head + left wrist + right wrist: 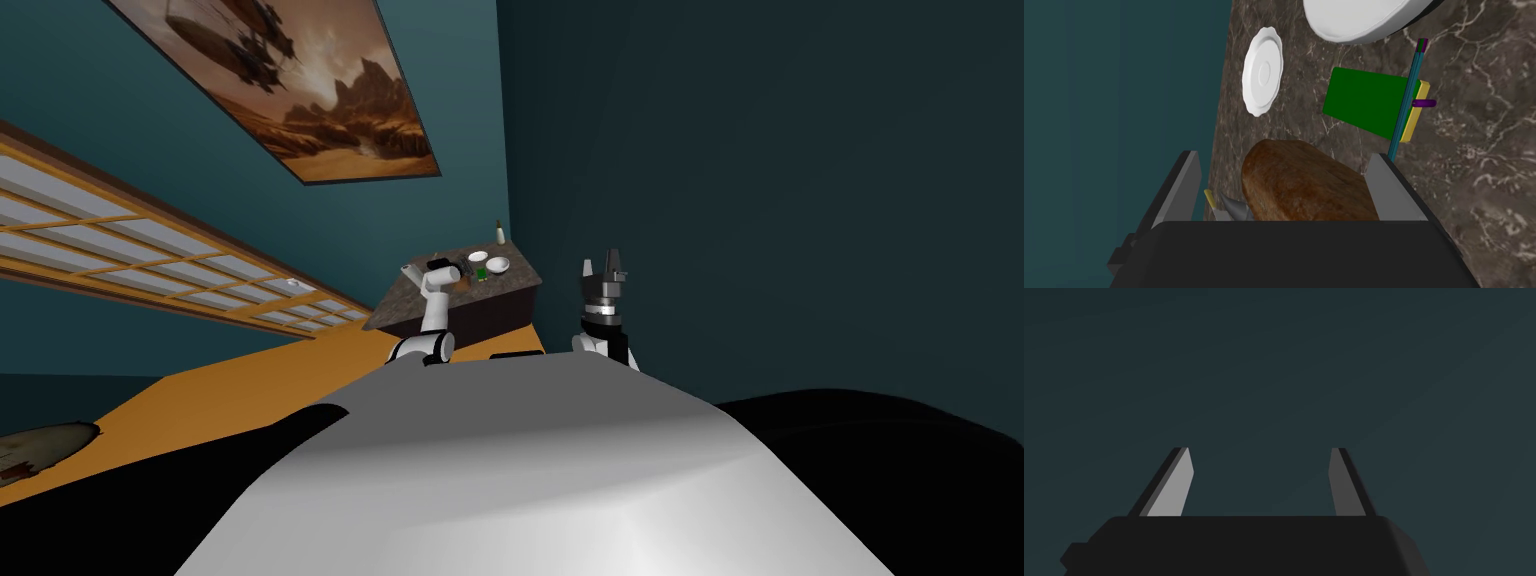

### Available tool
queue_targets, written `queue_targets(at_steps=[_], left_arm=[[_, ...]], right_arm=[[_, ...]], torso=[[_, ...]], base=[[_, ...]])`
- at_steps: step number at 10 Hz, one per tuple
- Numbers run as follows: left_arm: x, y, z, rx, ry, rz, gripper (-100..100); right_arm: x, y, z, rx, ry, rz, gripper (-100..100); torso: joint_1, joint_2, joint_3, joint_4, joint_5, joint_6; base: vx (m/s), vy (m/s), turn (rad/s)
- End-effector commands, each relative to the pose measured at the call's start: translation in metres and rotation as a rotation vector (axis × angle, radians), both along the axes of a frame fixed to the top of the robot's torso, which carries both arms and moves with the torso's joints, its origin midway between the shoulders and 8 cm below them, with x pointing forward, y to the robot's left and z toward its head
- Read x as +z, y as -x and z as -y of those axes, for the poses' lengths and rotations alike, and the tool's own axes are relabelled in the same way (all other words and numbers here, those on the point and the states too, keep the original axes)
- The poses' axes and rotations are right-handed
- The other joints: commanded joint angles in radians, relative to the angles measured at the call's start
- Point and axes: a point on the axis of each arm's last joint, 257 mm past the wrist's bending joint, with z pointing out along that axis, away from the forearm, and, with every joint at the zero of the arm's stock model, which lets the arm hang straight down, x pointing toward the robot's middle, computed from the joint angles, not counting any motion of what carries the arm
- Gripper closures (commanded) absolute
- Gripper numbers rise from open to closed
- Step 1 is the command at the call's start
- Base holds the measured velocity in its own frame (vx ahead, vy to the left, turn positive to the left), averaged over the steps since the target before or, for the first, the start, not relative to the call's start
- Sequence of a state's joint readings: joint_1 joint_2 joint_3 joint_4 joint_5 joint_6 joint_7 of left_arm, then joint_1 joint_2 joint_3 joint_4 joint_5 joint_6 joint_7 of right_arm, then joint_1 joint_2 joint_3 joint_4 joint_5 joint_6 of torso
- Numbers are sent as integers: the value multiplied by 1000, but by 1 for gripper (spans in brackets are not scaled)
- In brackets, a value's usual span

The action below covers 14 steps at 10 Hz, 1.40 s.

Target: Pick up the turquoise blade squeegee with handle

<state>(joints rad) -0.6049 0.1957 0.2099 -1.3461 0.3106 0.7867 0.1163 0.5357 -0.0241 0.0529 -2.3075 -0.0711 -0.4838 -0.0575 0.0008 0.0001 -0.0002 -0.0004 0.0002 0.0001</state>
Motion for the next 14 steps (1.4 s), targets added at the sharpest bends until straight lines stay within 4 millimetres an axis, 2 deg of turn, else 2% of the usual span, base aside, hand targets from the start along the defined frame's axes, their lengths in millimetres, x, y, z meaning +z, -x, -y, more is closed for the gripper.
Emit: queue_targets(at_steps=[1,3,4,10,14], left_arm=[[-4,-3,-4,6,-5,-18,-100],[1,-14,-10,20,-30,-37,-100],[-8,-13,-11,21,-28,-54,-100],[-19,-25,-21,50,-85,-137,-100],[-43,-22,-25,62,-115,-216,-100]], right_arm=[[0,0,0,0,0,0,0],[0,0,0,0,0,0,0],[0,0,0,0,0,0,0],[0,0,0,0,0,0,0],[0,0,0,0,0,0,0]], torso=[[0,0,0,0,0,0],[0,-1,0,0,0,0],[0,-1,-1,0,0,0],[0,-2,-1,-1,0,0],[1,-3,-2,-1,0,0]], base=[[-25,-7,-7],[-19,-10,-13],[-11,-7,-11],[1,-5,-25],[14,-3,-23]])
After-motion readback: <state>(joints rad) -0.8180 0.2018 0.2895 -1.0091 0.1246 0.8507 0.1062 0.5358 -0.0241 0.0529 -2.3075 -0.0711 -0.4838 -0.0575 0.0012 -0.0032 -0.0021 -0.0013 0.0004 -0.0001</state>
